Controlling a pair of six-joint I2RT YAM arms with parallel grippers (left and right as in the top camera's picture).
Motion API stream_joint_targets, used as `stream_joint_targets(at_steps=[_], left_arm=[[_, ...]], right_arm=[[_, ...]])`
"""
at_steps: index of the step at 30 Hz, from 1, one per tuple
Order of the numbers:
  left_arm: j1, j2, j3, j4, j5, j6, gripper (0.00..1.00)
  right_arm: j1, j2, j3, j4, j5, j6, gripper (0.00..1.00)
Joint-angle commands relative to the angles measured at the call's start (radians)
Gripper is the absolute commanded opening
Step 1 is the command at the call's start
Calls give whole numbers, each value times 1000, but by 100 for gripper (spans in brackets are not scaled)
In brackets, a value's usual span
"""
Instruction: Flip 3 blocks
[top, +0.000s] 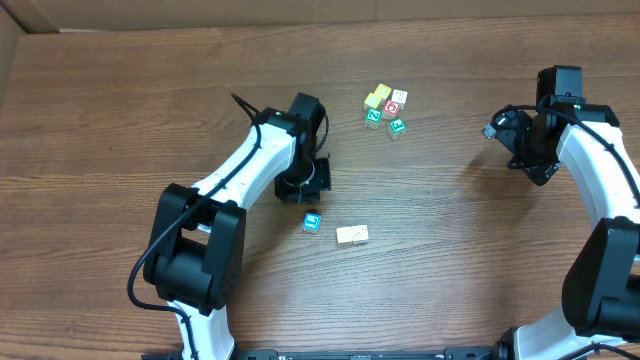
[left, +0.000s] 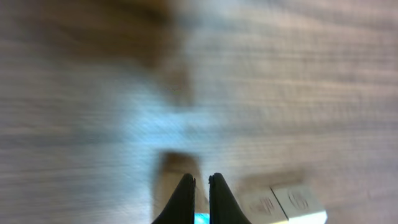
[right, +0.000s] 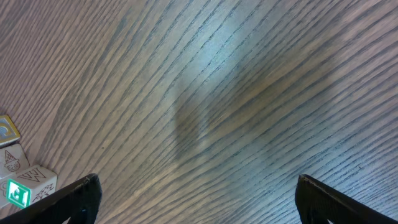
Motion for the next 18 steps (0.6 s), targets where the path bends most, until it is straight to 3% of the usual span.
stream_joint_targets(at_steps=[1, 10, 18], left_arm=[[10, -4, 26, -15, -178, -49, 4], [-18, -4, -81, 32, -190, -48, 4], [-21, -4, -98, 3, -74, -21, 4]], right_arm=[[1, -6, 10, 2, 5, -7, 100], [1, -6, 10, 2, 5, -7, 100], [1, -6, 10, 2, 5, -7, 100]])
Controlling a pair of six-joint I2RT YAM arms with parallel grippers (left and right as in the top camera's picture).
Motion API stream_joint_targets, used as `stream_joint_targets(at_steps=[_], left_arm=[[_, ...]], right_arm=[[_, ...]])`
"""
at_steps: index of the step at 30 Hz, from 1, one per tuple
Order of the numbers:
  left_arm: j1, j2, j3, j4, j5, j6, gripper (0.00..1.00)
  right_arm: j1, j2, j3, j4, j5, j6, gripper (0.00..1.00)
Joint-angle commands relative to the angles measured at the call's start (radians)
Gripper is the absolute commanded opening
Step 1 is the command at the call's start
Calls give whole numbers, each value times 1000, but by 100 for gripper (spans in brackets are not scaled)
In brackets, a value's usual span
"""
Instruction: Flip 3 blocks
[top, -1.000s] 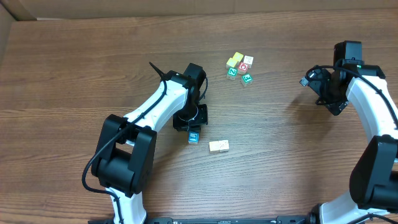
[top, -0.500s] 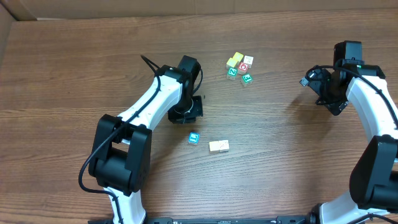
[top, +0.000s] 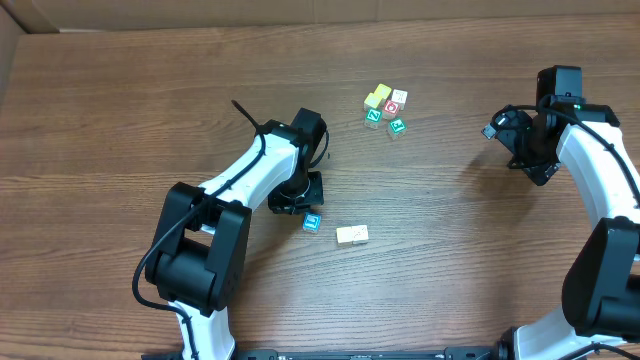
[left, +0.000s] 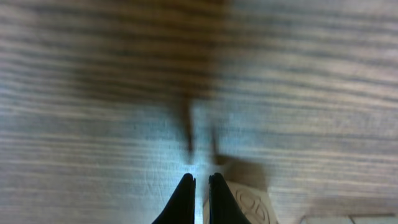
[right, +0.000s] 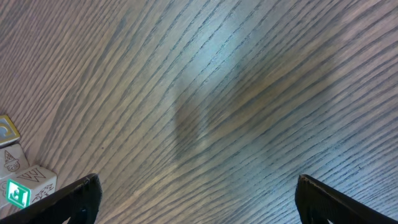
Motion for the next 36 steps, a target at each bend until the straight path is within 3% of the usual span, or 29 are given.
stream_joint_targets(at_steps=[1, 19, 27, 36], left_arm=[[-3, -4, -5, -18, 88, 9, 4], [-9, -4, -5, -142, 142, 32, 4], [-10, -4, -5, -11, 23, 31, 4], [-34, -4, -24, -3, 43, 31, 4]], right_arm=[[1, -6, 10, 2, 5, -7, 100], [1, -6, 10, 2, 5, -7, 100], [1, -6, 10, 3, 5, -7, 100], [1, -6, 10, 2, 5, -7, 100]])
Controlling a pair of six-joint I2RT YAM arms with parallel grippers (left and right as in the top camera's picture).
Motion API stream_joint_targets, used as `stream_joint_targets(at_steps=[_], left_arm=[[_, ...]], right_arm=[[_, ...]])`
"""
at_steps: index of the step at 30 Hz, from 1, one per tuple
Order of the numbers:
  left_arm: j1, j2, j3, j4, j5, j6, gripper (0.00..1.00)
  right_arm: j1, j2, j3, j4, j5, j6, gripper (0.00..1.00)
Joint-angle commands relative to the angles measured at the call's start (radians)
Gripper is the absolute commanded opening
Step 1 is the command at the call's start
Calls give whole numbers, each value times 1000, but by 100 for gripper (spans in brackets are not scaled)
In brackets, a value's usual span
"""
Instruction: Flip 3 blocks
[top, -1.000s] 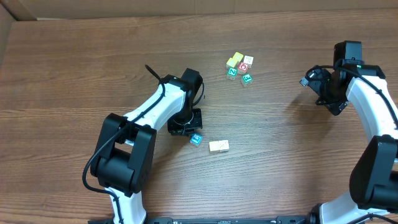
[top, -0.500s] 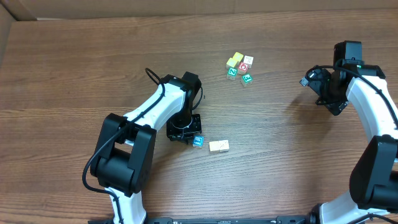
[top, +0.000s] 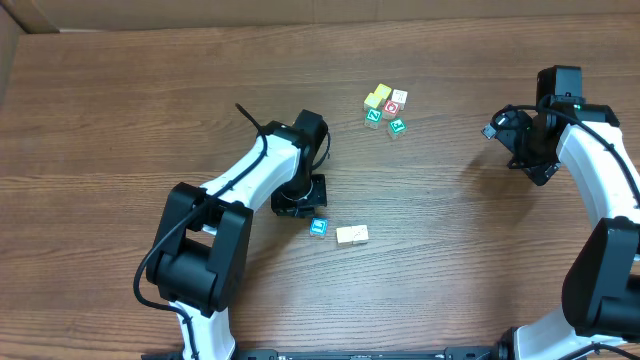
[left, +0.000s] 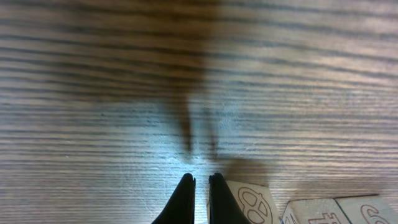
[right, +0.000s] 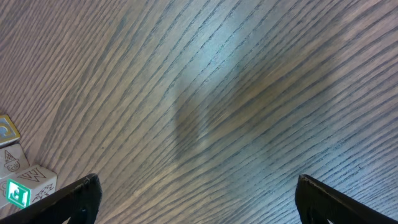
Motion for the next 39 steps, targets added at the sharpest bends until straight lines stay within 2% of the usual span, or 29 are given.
stream_joint_targets(at_steps=[1, 20, 25, 32, 36, 39], left_arm=[[-27, -4, -21, -2, -4, 20, 4], [-72, -4, -24, -95, 9, 10, 4], [-38, -4, -22, 44, -84, 11, 4], [-28, -4, -22, 166, 10, 68, 4], [-34, -4, -22, 196, 39, 71, 4], [-34, -4, -22, 198, 118, 129, 4]], right_arm=[[1, -6, 10, 2, 5, -6, 100], [1, -6, 10, 3, 5, -6, 100], [1, -6, 10, 3, 5, -6, 100], [1, -6, 10, 3, 5, -6, 100], [1, -6, 10, 2, 5, -6, 100], [1, -6, 10, 2, 5, -6, 100]])
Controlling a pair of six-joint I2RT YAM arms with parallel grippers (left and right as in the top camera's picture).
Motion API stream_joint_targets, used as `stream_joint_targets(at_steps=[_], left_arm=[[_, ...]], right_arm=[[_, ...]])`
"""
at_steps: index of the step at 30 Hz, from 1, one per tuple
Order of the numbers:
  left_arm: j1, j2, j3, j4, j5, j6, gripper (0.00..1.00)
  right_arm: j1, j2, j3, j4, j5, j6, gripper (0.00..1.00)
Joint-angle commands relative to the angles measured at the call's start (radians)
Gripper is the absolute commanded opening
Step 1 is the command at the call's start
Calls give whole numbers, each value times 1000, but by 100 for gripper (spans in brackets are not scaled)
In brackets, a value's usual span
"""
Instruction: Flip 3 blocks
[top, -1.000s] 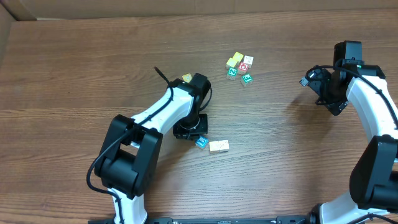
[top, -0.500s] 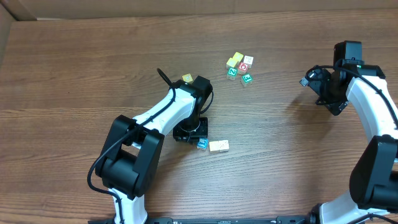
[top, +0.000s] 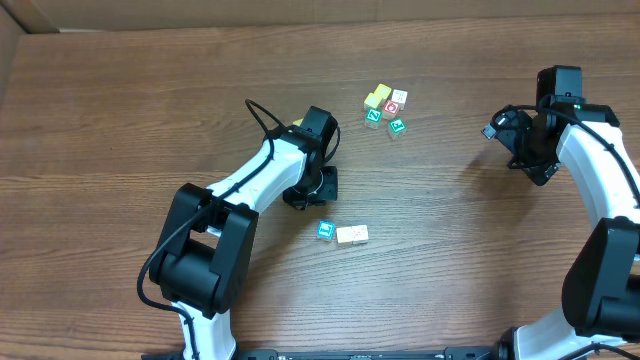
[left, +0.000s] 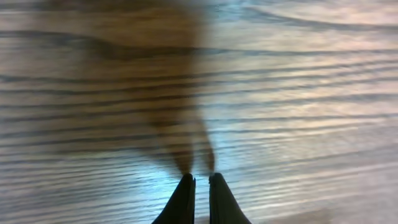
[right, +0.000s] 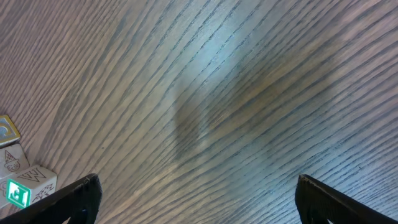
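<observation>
A teal-faced block lies on the wooden table, right beside a cream block. My left gripper stands just above and left of them, shut with nothing between its fingers; its wrist view shows only wood grain. A cluster of several coloured blocks sits farther back. My right gripper hovers at the right side, wide open over bare wood, with the cluster's edge at its lower left.
A black cable loops off the left arm. A cardboard wall runs along the table's far edge.
My left gripper has moved back and to the right, away from the teal block, and its wrist view no longer shows any block. The teal block lies slightly nearer the cream one.
The shut left gripper stood behind the teal block, which lay well apart from the cream one. Then it was down beside the block. By 1.3 s ago the block had shifted right toward the cream block. Now the gripper is farther back. The right arm stayed still.
</observation>
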Motion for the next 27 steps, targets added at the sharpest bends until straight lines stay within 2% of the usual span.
stream_joint_targets(at_steps=[1, 14, 27], left_arm=[[-8, -4, -3, -2, 100, 90, 4], [-7, -4, -4, -106, 87, 109, 4], [-7, -4, -4, -48, 117, 109, 4]], right_arm=[[1, -6, 10, 3, 5, -6, 100], [1, -6, 10, 3, 5, -6, 100], [1, -6, 10, 3, 5, -6, 100]])
